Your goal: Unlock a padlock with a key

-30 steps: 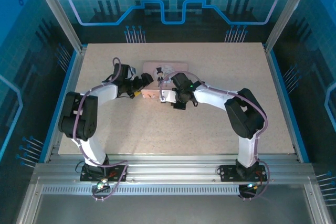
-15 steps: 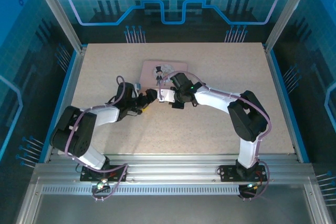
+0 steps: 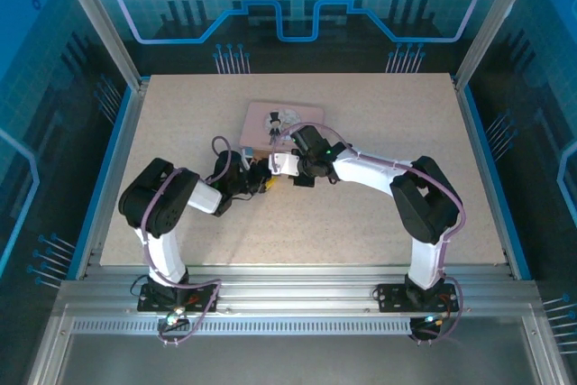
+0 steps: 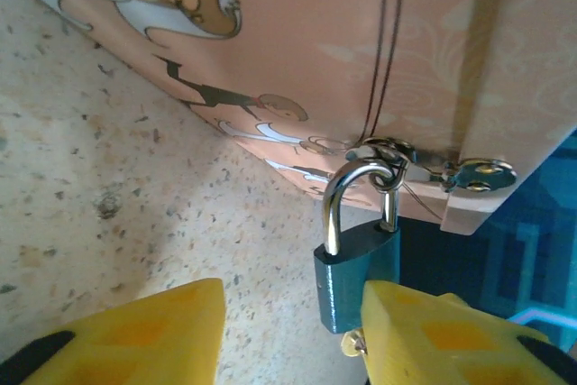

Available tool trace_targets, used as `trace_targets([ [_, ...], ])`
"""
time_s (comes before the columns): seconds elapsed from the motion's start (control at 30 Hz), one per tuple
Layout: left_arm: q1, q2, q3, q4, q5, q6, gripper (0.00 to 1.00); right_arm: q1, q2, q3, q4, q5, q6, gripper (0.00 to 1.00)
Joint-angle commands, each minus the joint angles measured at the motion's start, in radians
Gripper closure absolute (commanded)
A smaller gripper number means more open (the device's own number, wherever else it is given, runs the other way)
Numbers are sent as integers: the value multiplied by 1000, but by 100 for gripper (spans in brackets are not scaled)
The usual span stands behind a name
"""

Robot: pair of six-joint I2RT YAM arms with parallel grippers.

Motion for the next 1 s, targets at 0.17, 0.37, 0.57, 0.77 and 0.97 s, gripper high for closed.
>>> trace_targets([
  [0.17, -14, 66, 39, 127, 14, -64, 68, 17, -21, -15, 36, -25, 49, 100],
  [0.37, -8, 16, -10, 131, -8, -60, 53, 5, -18, -11, 46, 43, 179, 78],
  [0.57, 36, -90, -82, 74, -15, -17, 44, 16, -47, -54, 88, 106, 290, 65],
  [0.77, 84, -272, -65, -186, -32, 112, 31, 64, -40, -13, 66, 178, 488, 60],
  [0.97, 111, -389, -14, -425, -53, 212, 24, 111, 29, 47, 73, 282, 686, 59],
])
